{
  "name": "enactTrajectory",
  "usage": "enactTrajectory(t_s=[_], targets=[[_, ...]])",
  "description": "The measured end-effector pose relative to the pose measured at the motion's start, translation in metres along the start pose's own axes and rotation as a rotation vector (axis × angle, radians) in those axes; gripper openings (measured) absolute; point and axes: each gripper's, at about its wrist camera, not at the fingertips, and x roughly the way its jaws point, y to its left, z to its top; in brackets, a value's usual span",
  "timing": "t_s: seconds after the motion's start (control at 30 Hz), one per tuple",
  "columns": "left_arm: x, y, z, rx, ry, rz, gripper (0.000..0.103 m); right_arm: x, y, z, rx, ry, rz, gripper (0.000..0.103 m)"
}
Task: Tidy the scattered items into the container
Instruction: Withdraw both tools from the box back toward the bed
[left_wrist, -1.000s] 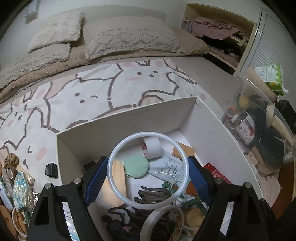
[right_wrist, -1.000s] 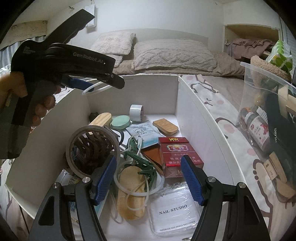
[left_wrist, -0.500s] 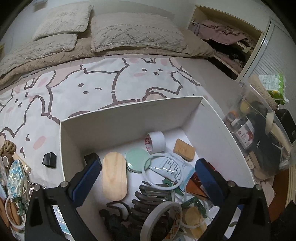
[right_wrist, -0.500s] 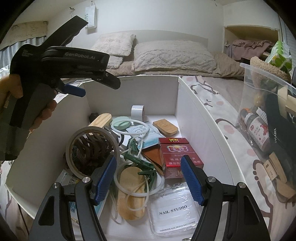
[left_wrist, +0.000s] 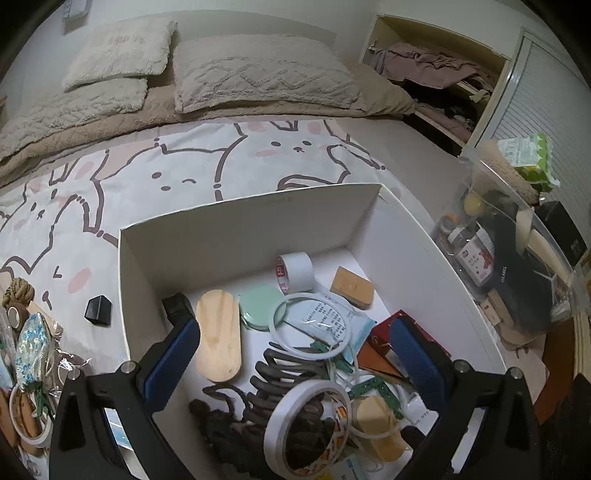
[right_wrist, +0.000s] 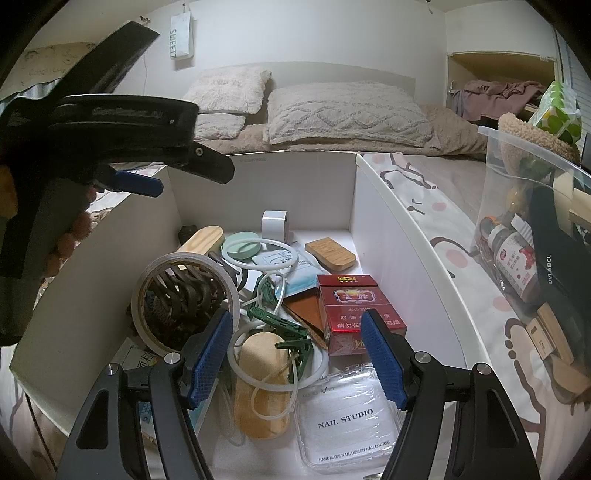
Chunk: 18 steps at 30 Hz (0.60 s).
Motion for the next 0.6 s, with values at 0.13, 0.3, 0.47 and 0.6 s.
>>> enactTrajectory(t_s=[0.13,0.3,0.47,0.6], targets=[[-0.009,-0.009,-0.009,0.044,-0.016,0.007,0.103,0.000,0.000,0.000,0.001,-0.003,0.000,0.072],[-0.019,-0.013,-0.018,0.059,-0.038,0.007,0.103,0.000,0.000,0.000,0.001,-0.005,0.001,0.072],[-0.036,-0.015,-0.027,0.084,-0.075,0.016,0.103,0.000,-0.001,0.000,0.001,-0.009,0.002,0.072],[-0.052,-0.014,-0.037,0.107,-0.105,0.022,0.103,0.000,-0.001,0.000,0.001,-0.009,0.002,0.072]])
